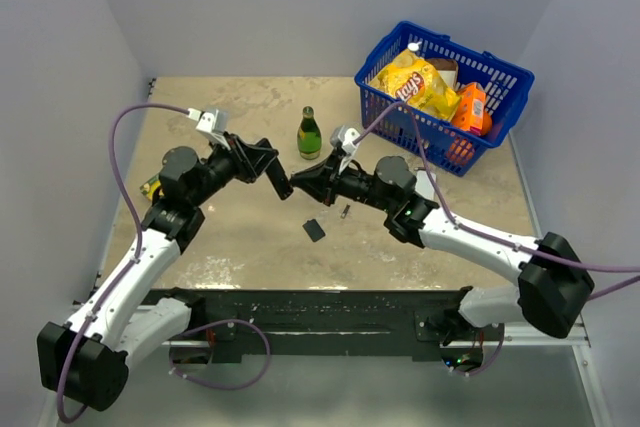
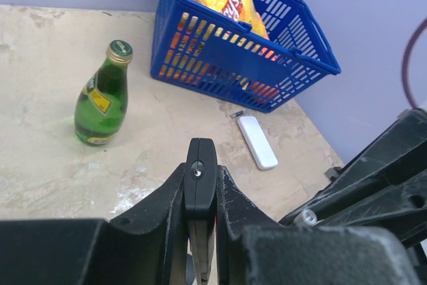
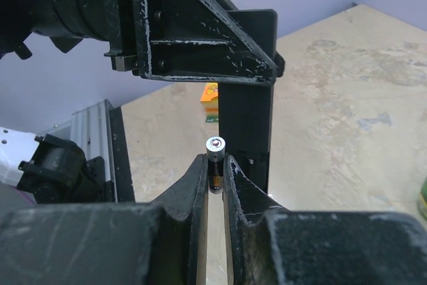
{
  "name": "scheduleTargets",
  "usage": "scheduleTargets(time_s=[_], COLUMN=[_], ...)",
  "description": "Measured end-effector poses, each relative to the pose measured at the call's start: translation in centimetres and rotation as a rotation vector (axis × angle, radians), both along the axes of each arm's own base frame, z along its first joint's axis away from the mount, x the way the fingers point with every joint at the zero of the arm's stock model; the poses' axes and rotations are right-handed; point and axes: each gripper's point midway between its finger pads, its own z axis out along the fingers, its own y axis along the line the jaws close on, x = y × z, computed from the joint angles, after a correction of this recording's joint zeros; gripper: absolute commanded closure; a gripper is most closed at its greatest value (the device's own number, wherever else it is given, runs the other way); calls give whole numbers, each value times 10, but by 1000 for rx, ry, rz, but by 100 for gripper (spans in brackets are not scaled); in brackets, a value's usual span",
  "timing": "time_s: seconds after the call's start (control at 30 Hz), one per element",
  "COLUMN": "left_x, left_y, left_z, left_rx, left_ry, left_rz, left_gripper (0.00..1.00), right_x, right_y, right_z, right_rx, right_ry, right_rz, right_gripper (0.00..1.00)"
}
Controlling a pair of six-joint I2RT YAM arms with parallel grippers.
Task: Load the batteries into the remote control
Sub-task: Load the battery into the remote control.
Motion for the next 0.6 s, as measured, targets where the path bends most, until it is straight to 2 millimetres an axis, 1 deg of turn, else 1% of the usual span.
scheduleTargets(time_s=[0.07, 0.2, 0.3, 0.6], left_x=[-2, -9, -14, -18], left_y=[-3, -8, -11, -14], left_z=[-1, -2, 3, 9], left_rx=[-8, -24, -33, -42], left_ry=[-4, -6, -29, -62], left_rz=[-21, -64, -93, -121], left_gripper=[100, 100, 100, 100], right_x=[-2, -6, -5, -4], right_y=[7, 20, 24, 25], right_z=[-5, -23, -32, -32], right_rx=[1, -22, -37, -37], right_ry=[4, 33, 47, 40], right_rz=[15, 38, 32, 4], right_gripper=[100, 100, 100, 100])
